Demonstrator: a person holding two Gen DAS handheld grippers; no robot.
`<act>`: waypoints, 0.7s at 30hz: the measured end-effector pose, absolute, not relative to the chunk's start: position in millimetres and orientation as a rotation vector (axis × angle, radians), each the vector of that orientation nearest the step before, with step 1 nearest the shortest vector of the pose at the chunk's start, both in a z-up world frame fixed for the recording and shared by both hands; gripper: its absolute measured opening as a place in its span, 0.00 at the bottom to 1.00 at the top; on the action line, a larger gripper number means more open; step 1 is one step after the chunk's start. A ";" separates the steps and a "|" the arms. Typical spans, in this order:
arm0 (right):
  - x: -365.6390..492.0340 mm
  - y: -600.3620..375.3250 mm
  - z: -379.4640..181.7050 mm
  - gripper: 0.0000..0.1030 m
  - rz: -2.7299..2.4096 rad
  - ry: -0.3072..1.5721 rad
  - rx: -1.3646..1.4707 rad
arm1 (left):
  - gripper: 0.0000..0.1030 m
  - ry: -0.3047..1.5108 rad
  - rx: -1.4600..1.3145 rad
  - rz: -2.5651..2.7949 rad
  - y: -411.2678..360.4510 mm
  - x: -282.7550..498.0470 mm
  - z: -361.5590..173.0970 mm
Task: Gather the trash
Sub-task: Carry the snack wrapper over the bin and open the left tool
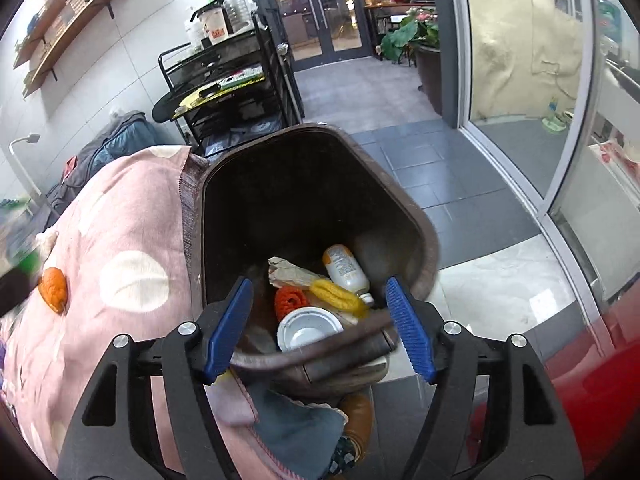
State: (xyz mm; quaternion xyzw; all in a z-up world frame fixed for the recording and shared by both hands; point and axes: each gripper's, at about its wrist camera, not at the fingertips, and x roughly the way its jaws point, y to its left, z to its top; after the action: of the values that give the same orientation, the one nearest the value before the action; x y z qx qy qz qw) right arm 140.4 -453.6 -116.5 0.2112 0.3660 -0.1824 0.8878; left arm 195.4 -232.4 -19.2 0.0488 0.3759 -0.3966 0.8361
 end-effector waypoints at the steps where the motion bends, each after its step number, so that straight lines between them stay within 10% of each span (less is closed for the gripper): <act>1: 135.0 -452.8 -115.3 0.67 -0.383 0.757 0.438 | 0.41 0.804 0.112 -0.854 -241.3 197.8 -20.6; 21: 51.6 -449.2 -106.3 0.69 -0.440 0.749 0.461 | 0.41 1.027 0.232 -0.919 -353.7 224.2 -80.7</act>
State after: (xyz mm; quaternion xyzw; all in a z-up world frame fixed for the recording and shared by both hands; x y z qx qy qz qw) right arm 51.6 -449.2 -106.3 0.2214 0.3598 -0.2111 0.8815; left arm 224.2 -353.7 -80.7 0.1069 0.4729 -0.4230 0.7655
